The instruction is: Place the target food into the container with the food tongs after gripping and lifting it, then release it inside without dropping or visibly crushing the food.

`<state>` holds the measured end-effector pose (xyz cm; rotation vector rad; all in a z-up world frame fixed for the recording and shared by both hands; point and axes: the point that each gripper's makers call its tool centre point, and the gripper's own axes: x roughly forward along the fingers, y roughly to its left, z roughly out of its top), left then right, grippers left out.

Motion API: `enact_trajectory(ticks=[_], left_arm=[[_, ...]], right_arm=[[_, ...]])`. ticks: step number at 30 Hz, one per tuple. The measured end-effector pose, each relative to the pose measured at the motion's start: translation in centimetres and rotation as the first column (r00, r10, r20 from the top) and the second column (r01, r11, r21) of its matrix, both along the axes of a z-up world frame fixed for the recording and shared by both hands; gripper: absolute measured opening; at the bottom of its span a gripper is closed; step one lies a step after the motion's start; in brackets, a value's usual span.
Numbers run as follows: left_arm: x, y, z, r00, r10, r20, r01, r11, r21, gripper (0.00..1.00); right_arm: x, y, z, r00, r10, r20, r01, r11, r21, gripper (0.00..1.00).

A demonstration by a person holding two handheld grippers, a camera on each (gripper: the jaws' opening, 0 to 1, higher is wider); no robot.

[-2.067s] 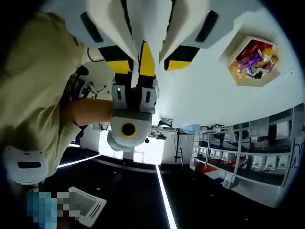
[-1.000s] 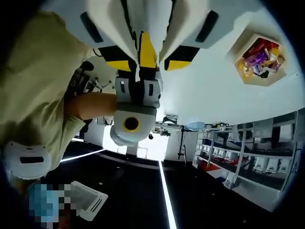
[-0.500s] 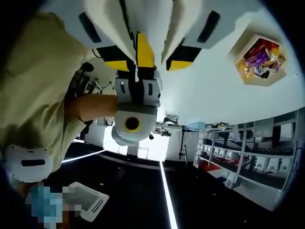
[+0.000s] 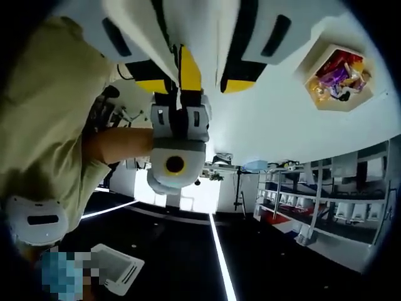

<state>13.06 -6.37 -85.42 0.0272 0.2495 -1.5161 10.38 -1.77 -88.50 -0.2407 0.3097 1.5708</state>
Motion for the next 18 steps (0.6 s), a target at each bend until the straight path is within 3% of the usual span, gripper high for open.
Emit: enact_trajectory(ticks=[18], left_arm=[[0.19,0.52,-0.26,1.000,0.016,0.010,-0.017,1.000,0.016,0.29]], right_arm=[[0.27,-0.38,-0.50,1.000,-0.016,0.000,0.016,1.000,-0.018,0.00]])
